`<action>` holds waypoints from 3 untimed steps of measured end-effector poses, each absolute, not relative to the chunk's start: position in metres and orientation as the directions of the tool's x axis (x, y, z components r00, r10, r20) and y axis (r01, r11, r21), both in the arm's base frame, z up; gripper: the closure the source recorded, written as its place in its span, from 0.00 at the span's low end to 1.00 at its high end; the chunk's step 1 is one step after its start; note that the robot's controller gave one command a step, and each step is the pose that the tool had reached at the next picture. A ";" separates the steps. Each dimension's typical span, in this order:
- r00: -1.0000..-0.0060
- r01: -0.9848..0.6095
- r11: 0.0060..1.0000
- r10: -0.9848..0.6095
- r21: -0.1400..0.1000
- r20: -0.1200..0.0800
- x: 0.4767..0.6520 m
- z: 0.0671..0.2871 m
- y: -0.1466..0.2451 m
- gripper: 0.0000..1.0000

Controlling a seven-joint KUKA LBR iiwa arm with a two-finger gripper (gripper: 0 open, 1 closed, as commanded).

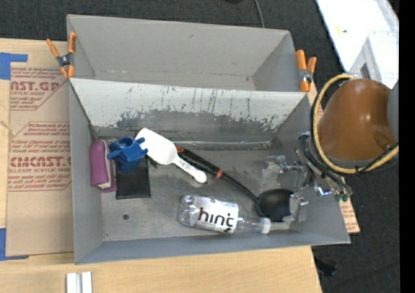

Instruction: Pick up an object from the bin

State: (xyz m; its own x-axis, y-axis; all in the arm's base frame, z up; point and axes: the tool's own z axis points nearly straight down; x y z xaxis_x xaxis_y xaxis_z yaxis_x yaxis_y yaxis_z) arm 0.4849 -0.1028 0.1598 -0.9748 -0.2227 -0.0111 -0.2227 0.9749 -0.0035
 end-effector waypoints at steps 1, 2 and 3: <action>-1.000 -0.025 1.000 -0.025 0.001 -0.003 0.485 0.135 -0.105 0.00; -0.981 -0.194 0.981 -0.194 -0.002 -0.012 0.496 0.079 -0.105 0.00; -0.999 0.030 1.000 0.030 0.001 -0.011 0.494 0.067 -0.106 1.00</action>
Offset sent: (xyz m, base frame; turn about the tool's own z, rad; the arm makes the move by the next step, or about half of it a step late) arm 0.0132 -0.0033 -0.0898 0.0222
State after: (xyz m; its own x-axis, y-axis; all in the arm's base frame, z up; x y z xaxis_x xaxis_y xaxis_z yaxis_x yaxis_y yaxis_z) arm 0.4937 -0.1061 0.0670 -0.9995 0.0298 -0.0115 0.0298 0.9996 0.0013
